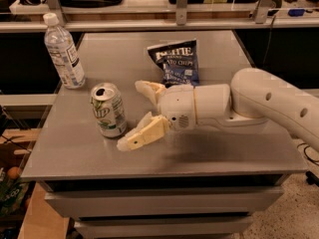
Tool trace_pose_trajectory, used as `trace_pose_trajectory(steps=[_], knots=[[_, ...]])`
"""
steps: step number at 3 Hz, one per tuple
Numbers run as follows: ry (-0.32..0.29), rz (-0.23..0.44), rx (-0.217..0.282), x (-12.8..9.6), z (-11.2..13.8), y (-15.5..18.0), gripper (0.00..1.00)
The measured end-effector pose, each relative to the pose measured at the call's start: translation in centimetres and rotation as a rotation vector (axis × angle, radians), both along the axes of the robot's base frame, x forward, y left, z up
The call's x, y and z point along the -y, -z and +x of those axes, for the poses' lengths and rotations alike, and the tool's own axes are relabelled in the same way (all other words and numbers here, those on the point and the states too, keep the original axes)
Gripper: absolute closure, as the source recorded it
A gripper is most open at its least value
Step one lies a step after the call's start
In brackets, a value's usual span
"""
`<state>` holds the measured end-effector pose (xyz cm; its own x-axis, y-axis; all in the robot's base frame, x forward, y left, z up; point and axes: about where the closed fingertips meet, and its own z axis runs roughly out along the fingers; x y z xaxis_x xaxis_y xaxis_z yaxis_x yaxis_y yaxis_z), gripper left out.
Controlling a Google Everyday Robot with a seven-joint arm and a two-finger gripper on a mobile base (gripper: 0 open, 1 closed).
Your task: Knock 7up can over
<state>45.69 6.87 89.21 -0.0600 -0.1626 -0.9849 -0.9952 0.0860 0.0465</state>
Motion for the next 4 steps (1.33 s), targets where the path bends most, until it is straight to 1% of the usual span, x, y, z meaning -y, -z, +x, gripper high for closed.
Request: trace_pose_trajectory(steps=[1, 2, 3, 4], knots=[[0.016, 0.062, 0.001, -1.0, 0.1, 0.3, 0.00], [0.024, 0.103, 0.012, -1.9, 0.4, 0.3, 0.00], [0.027, 0.118, 0.033, -2.7, 0.9, 0.2, 0.00], [0.028, 0.123, 0.045, -3.2, 1.2, -0.1, 0.17]])
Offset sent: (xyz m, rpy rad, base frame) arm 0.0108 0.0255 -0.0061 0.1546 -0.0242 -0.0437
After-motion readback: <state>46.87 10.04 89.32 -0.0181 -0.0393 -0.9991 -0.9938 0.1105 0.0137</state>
